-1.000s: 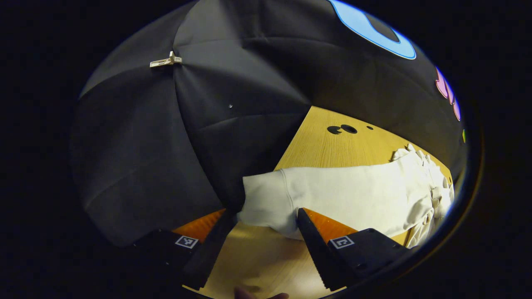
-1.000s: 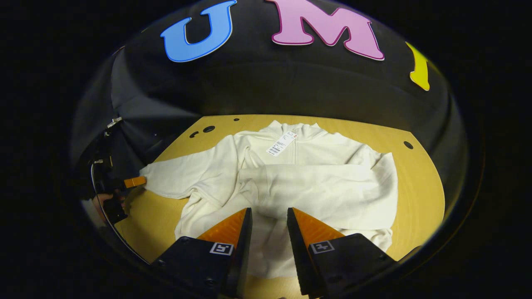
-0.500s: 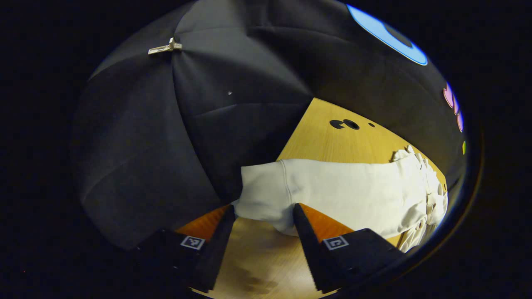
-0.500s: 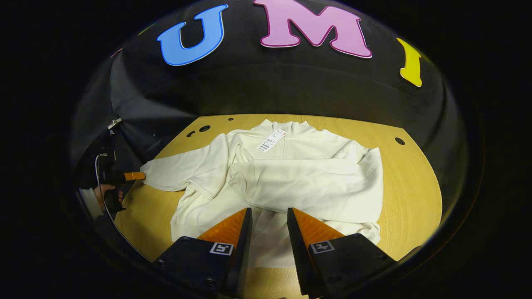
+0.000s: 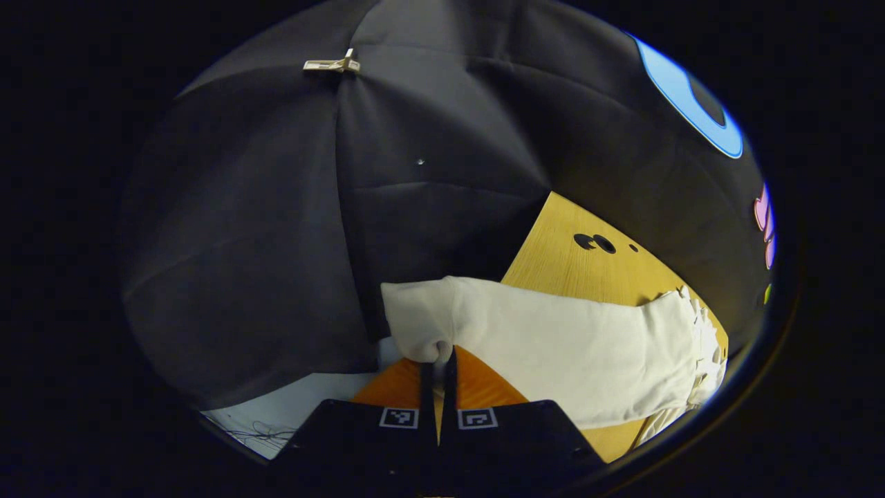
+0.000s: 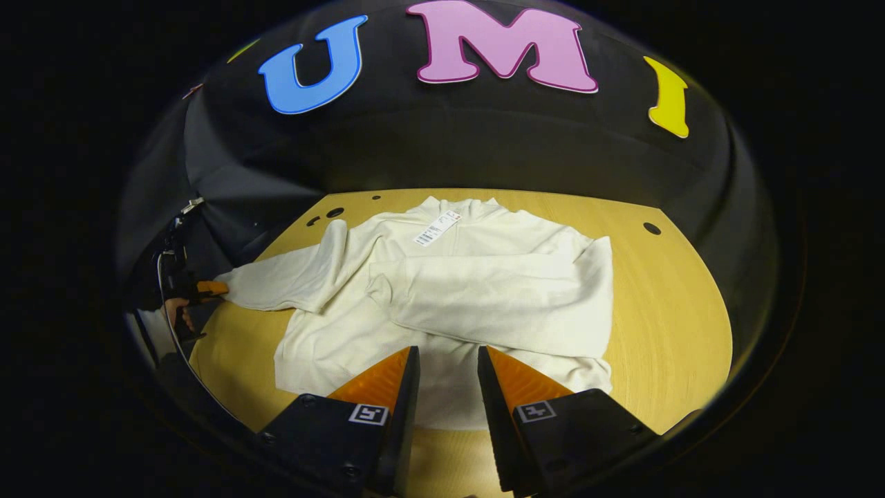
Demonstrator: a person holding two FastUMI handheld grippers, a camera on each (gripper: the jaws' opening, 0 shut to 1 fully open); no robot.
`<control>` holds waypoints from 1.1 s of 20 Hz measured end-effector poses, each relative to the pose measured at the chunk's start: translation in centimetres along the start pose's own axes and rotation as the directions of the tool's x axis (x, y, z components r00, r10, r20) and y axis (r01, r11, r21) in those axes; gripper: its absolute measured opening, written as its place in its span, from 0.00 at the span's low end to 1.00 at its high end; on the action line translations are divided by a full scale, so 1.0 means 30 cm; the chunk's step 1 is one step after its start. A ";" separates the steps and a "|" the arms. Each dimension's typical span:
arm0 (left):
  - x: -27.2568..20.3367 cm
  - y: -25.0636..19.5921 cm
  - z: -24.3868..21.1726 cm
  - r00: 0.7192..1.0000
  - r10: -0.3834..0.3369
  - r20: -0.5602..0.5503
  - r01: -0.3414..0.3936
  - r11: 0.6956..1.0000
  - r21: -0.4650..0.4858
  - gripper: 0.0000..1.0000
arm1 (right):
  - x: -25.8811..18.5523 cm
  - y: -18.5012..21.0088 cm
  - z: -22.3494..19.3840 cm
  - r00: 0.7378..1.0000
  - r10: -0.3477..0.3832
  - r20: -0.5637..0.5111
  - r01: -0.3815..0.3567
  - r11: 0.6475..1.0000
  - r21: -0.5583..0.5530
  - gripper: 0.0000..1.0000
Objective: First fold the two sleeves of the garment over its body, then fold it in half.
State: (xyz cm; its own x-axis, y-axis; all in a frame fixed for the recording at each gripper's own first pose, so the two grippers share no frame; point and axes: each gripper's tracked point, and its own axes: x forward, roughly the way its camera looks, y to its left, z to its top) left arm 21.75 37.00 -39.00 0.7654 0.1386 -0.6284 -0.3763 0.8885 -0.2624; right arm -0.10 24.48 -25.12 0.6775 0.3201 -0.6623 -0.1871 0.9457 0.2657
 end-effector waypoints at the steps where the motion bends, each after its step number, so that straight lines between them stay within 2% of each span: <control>1: -0.019 -0.012 0.018 1.000 -0.006 0.025 0.005 1.000 0.014 0.06 | -0.006 -0.017 -0.003 1.000 -0.003 0.001 0.003 1.000 0.004 0.52; 5: -0.109 -0.098 0.071 0.996 -0.028 0.087 0.025 0.999 0.042 0.06 | -0.026 -0.072 -0.030 1.000 -0.007 -0.003 0.007 1.000 0.007 0.52; 10: -0.215 -0.325 0.103 0.985 -0.093 0.143 0.079 0.992 0.099 0.06 | -0.036 -0.148 -0.057 1.000 -0.020 -0.008 0.020 0.999 0.032 0.52; 15: -0.320 -0.592 0.069 0.972 -0.170 0.164 0.140 0.973 0.184 0.06 | -0.035 -0.211 -0.074 1.000 -0.024 -0.012 0.024 0.998 0.058 0.52; 22: -0.436 -0.920 -0.008 0.950 -0.265 0.163 0.224 0.946 0.233 0.06 | -0.037 -0.271 -0.090 1.000 -0.019 -0.010 0.020 0.997 0.077 0.52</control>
State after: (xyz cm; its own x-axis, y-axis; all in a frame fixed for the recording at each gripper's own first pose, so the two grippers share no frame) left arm 21.99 10.57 -23.71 0.9122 -0.0325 -0.4085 -0.0630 0.9739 -0.2182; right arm -1.24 16.57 -28.43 0.6739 0.3028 -0.6739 -0.1184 0.9446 0.3060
